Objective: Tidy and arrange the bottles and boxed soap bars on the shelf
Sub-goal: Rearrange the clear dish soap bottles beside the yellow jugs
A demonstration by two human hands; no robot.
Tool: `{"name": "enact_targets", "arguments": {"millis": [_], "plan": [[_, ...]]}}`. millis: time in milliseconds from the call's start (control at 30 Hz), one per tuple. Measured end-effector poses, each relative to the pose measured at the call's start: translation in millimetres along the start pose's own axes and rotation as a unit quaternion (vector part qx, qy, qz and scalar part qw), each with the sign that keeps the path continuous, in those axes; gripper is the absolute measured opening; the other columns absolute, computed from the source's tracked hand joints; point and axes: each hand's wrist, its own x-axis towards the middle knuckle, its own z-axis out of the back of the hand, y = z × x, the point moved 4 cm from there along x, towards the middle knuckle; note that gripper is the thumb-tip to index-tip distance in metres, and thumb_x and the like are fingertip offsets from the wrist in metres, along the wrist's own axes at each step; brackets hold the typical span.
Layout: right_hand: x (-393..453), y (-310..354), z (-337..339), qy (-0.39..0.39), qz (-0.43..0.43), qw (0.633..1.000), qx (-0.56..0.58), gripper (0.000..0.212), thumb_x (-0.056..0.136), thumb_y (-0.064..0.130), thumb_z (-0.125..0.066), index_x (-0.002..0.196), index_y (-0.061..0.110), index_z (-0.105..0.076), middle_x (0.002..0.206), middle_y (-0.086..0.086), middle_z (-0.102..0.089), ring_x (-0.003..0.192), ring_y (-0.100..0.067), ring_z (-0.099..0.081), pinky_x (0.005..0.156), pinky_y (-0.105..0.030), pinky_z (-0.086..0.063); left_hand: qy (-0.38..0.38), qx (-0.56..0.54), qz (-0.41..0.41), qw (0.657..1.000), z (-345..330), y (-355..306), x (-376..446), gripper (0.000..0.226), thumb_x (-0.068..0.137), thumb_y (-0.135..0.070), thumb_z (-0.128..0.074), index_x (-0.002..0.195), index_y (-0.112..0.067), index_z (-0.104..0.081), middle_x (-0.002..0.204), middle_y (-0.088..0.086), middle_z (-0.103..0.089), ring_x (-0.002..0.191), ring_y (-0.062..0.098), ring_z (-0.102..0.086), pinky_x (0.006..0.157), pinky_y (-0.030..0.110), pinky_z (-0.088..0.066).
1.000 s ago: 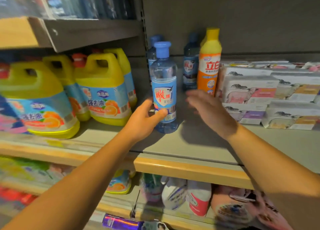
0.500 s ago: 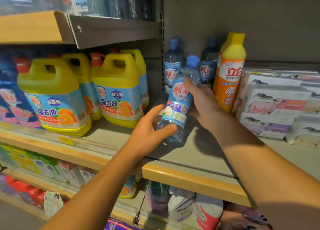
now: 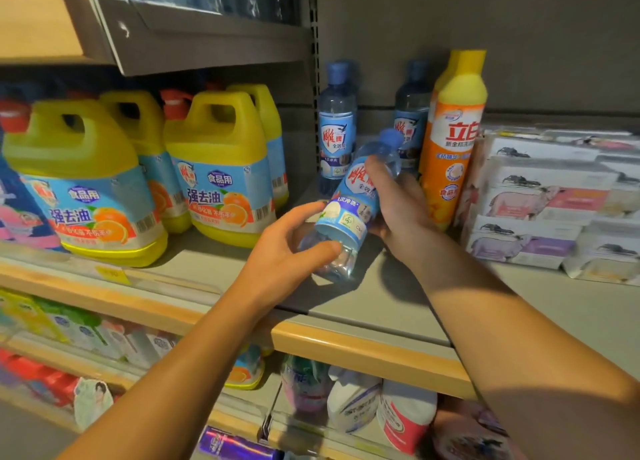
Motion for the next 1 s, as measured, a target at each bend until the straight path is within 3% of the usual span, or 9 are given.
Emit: {"name": "enact_targets", "arguments": {"millis": [133,233,333,400,567,733,833,933,1000], "plan": [[-1.4,4.4,-1.9,-0.035,0.006,0.999,0.005,0.063,0.075,0.051,-0.076,0.125,0.026,-0.047,0.100,0.003,-0.067,0.074,-0.014,-0.072,0.051,-0.033,-0.058,-0.027,0.095,-0.034,0.995,-1.1,-2.1,-1.5,0.073,0.072,-0.014,-0.086,0.134,-0.022,-0.049,0.125,-0.004,-0.059,0.108,0.004,-0.062,0.084,0.023,-0.055],[-2.5,4.0,-3.4,-0.016,0.005,1.000,0.000,0.067,0.079,0.050,-0.073,0.132,0.026,-0.040,0.108,0.000,-0.064,0.085,-0.019,-0.071,0.060,-0.040,-0.061,-0.056,0.124,-0.040,0.990,1.4,-1.9,-1.9,0.064,0.070,-0.012,-0.087,0.125,-0.022,-0.056,0.115,-0.007,-0.064,0.100,0.002,-0.064,0.078,0.020,-0.055],[-3.4,8.5,-5.5,0.062,0.012,0.996,0.068,0.052,0.090,0.045,-0.061,0.136,0.026,-0.046,0.115,-0.005,-0.066,0.093,-0.024,-0.072,0.070,-0.043,-0.061,-0.041,-0.075,0.020,0.996,6.9,2.7,1.2,0.052,0.068,-0.015,-0.074,0.118,-0.006,-0.061,0.104,0.010,-0.068,0.093,0.021,-0.068,0.073,0.037,-0.060],[-5.8,11.8,-6.7,0.113,-0.005,0.984,0.138,0.043,0.093,0.035,-0.056,0.134,0.020,-0.051,0.113,-0.009,-0.069,0.091,-0.024,-0.073,0.067,-0.039,-0.059,-0.009,-0.218,0.073,0.973,7.1,6.1,1.8,0.051,0.070,-0.018,-0.064,0.117,0.003,-0.059,0.101,0.022,-0.063,0.086,0.032,-0.064,0.065,0.042,-0.060],[-12.7,17.5,-9.1,0.165,0.008,0.971,0.175,0.031,0.094,0.021,-0.058,0.125,0.020,-0.055,0.117,-0.012,-0.067,0.100,-0.026,-0.071,0.074,-0.041,-0.058,0.037,-0.272,0.119,0.954,7.6,10.2,3.1,0.044,0.078,-0.031,-0.053,0.111,-0.003,-0.063,0.102,0.022,-0.068,0.088,0.032,-0.069,0.064,0.039,-0.059],[-17.1,26.9,-5.0,0.113,0.106,0.985,0.073,0.038,0.093,0.026,-0.063,0.129,0.024,-0.050,0.117,-0.003,-0.067,0.102,-0.019,-0.070,0.079,-0.039,-0.060,-0.036,-0.194,0.064,0.978,9.6,9.6,8.0,0.032,0.079,-0.029,-0.061,0.107,-0.015,-0.070,0.101,0.011,-0.070,0.091,0.024,-0.069,0.068,0.037,-0.059],[-20.7,30.4,-3.8,0.053,0.165,0.985,0.016,0.039,0.088,0.031,-0.069,0.121,0.029,-0.049,0.104,0.012,-0.067,0.089,-0.004,-0.071,0.064,-0.026,-0.058,-0.086,-0.042,0.013,0.995,11.2,8.4,6.6,0.057,0.068,-0.032,-0.076,0.120,-0.016,-0.060,0.113,0.009,-0.067,0.101,0.021,-0.068,0.081,0.038,-0.059],[-23.9,32.8,-1.5,0.000,0.219,0.975,-0.043,0.048,0.082,0.037,-0.074,0.121,0.028,-0.047,0.101,0.016,-0.063,0.084,0.005,-0.068,0.062,-0.021,-0.057,-0.072,0.092,-0.027,0.993,6.1,6.2,3.8,0.059,0.064,-0.029,-0.084,0.118,-0.023,-0.060,0.108,-0.002,-0.069,0.098,0.014,-0.068,0.078,0.030,-0.058],[-25.0,33.5,-1.6,0.015,0.226,0.973,-0.046,0.048,0.084,0.038,-0.072,0.122,0.029,-0.046,0.104,0.015,-0.063,0.086,0.003,-0.068,0.065,-0.023,-0.058,-0.058,0.073,-0.019,0.996,6.4,5.4,4.6,0.052,0.069,-0.022,-0.086,0.115,-0.023,-0.063,0.102,-0.005,-0.071,0.094,0.013,-0.069,0.073,0.025,-0.057]]}}
